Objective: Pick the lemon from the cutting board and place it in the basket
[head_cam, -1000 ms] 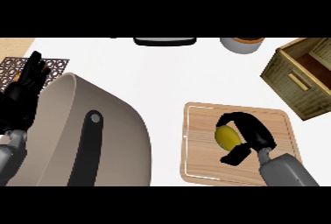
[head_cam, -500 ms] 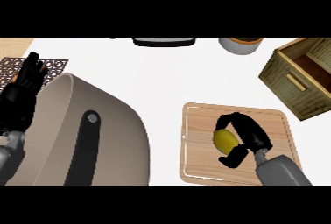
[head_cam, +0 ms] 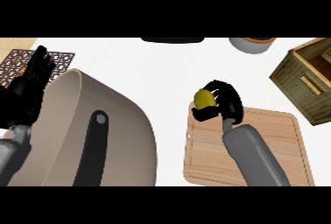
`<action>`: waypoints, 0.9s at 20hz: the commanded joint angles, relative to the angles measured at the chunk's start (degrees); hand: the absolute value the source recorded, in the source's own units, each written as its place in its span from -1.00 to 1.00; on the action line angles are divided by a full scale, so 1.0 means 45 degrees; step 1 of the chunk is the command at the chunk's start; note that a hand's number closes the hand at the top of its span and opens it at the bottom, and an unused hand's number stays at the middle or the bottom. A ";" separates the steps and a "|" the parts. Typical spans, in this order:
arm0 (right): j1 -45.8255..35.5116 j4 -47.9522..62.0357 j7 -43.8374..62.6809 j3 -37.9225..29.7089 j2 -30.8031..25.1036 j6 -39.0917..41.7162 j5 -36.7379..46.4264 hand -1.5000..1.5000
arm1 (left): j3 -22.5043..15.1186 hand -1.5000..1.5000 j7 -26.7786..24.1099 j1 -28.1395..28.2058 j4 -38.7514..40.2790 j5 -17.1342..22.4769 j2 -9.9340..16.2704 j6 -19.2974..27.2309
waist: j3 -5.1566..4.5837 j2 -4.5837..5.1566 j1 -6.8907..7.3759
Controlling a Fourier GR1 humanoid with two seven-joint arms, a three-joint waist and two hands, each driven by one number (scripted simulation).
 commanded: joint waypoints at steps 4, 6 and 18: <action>-0.2479 0.0635 -0.0081 -0.0639 0.0734 -0.4565 0.0039 1.00 | -0.0617 0.00 -0.0342 0.1054 0.0222 0.0378 -0.1130 -0.0221 | -0.0201 0.0068 0.0114; -0.3143 0.1071 -0.0234 -0.0484 0.0741 -0.5909 0.0101 1.00 | -0.0611 0.00 0.0277 0.0515 0.0093 0.0255 -0.0848 -0.0065 | -0.0187 0.0072 0.0143; -0.7656 0.1816 0.4108 -0.1628 -0.0563 -0.4556 0.3029 1.00 | -0.0352 0.00 0.0122 0.0909 0.0342 0.0407 -0.0711 0.0010 | -0.0220 -0.0115 -0.0561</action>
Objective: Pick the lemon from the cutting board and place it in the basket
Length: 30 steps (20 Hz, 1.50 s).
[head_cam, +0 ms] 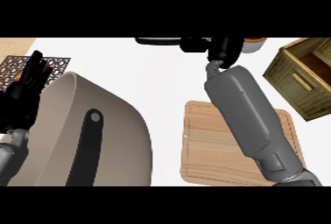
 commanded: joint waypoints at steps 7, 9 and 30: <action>-0.2654 0.1122 0.1399 -0.2218 -0.2192 -0.0040 0.0771 1.00 | -0.0341 0.00 -0.0040 0.0625 0.0416 0.0407 -0.0707 -0.0439 | -0.0300 0.0239 0.0015; -0.2585 0.1346 0.1591 -0.2230 -0.2000 -0.0226 0.1037 1.00 | -0.0347 0.00 0.0119 0.0661 0.0050 0.0415 -0.0761 -0.0329 | -0.0294 0.0185 0.0006; -0.4568 0.6954 0.0301 -0.3939 -0.5646 0.1640 0.1049 1.00 | -0.0727 0.00 -0.0165 0.0597 0.0062 0.0139 -0.1194 0.0014 | -0.0285 0.0376 0.0434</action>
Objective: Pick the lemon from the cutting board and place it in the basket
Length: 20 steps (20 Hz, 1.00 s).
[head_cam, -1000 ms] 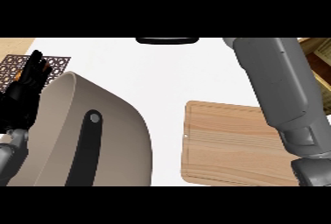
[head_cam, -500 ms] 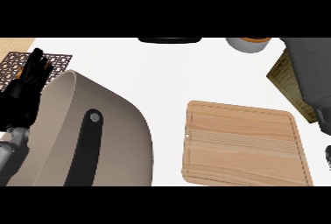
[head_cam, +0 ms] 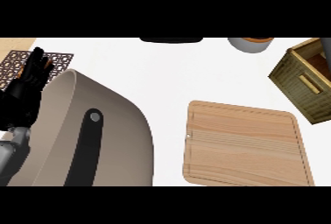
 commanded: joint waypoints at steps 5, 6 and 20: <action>0.0236 0.1456 -0.0552 -0.0548 -0.0760 0.0055 -0.0194 1.00 | -0.0381 0.00 0.0014 0.0720 0.0593 0.0367 -0.0886 -0.0333 | -0.0251 0.0140 -0.0031; 0.0676 0.1649 -0.1055 -0.0783 -0.0776 -0.0197 -0.0433 1.00 | -0.0531 0.00 0.0086 0.0640 0.0421 0.0261 -0.0957 -0.0217 | -0.0238 0.0183 0.0021; 0.1918 0.2679 -0.3991 0.1231 -0.2371 0.2008 0.1453 1.00 | -0.0497 0.00 0.0233 0.0537 0.0323 0.0306 -0.0656 -0.0061 | -0.0352 0.0291 -0.0118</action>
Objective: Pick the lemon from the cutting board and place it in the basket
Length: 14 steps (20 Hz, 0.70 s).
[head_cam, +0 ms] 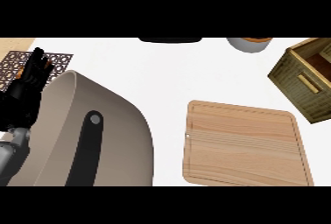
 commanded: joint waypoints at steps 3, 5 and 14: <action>0.0334 0.0643 -0.1187 0.2809 -0.1055 0.1336 0.2926 1.00 | -0.0676 0.00 0.0404 0.0534 0.0078 0.0288 -0.0810 -0.0053 | -0.0270 0.0175 0.0082; 0.0230 0.0795 -0.1278 0.3236 -0.1329 0.1504 0.3448 1.00 | -0.0664 0.00 0.0322 0.0361 0.0445 0.0337 -0.1068 0.0047 | -0.0267 0.0207 -0.0016; -0.1016 0.1584 -0.0861 0.3280 -0.1427 0.2100 0.3885 1.00 | -0.0592 0.00 0.0085 0.0205 0.0807 0.0343 -0.0974 -0.0267 | -0.0240 0.0168 0.0136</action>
